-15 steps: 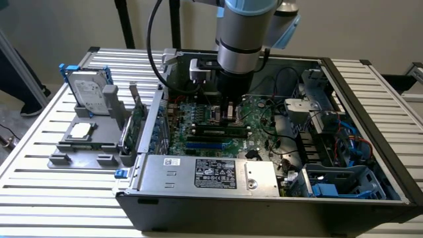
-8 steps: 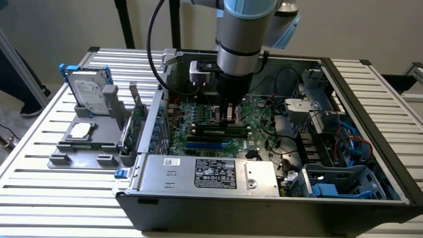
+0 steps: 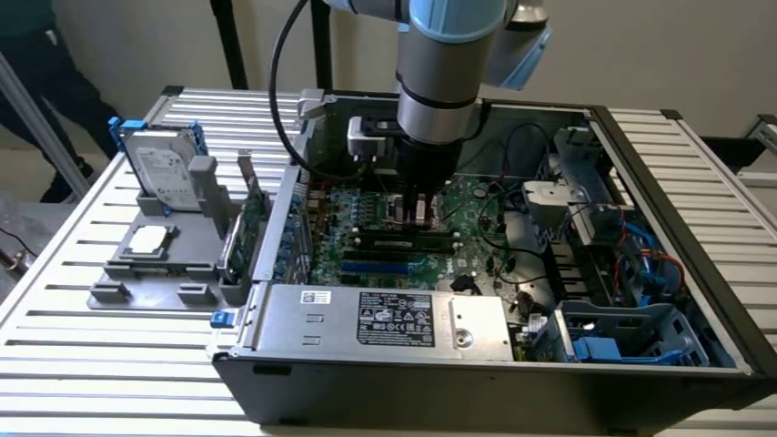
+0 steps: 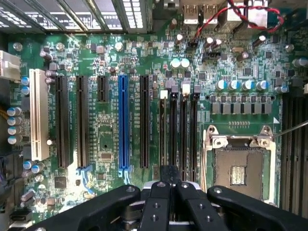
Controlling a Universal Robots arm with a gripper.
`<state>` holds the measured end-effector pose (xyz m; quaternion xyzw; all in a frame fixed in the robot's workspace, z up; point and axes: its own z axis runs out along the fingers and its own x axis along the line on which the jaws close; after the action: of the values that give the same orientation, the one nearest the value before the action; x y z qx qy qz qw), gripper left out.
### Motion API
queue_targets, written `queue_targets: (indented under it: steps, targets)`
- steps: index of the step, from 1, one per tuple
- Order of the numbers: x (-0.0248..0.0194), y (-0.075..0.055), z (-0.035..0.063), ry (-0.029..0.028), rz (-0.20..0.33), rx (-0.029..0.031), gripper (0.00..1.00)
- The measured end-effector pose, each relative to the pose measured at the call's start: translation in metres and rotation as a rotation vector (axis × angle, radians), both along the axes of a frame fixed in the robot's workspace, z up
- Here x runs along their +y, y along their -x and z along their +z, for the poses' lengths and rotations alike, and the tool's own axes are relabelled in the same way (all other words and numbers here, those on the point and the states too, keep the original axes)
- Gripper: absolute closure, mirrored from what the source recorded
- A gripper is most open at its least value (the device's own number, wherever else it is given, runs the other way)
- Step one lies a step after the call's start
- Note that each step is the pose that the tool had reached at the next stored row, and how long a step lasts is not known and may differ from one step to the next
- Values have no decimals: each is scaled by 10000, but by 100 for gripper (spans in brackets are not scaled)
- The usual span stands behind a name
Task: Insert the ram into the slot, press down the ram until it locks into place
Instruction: 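Press down the ram until it locks into place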
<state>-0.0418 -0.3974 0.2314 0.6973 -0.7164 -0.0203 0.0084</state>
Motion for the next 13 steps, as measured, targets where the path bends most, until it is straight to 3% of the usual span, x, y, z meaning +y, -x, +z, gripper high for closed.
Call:
queue_targets:
  steps: [5,8,10,13]
  targets:
    - [-10,-4,230,17,2,10,89]
    - [-19,-25,368,16,4,49,89]
    - [-23,-32,396,17,5,81,89]
    - [-23,-32,396,14,4,81,89]
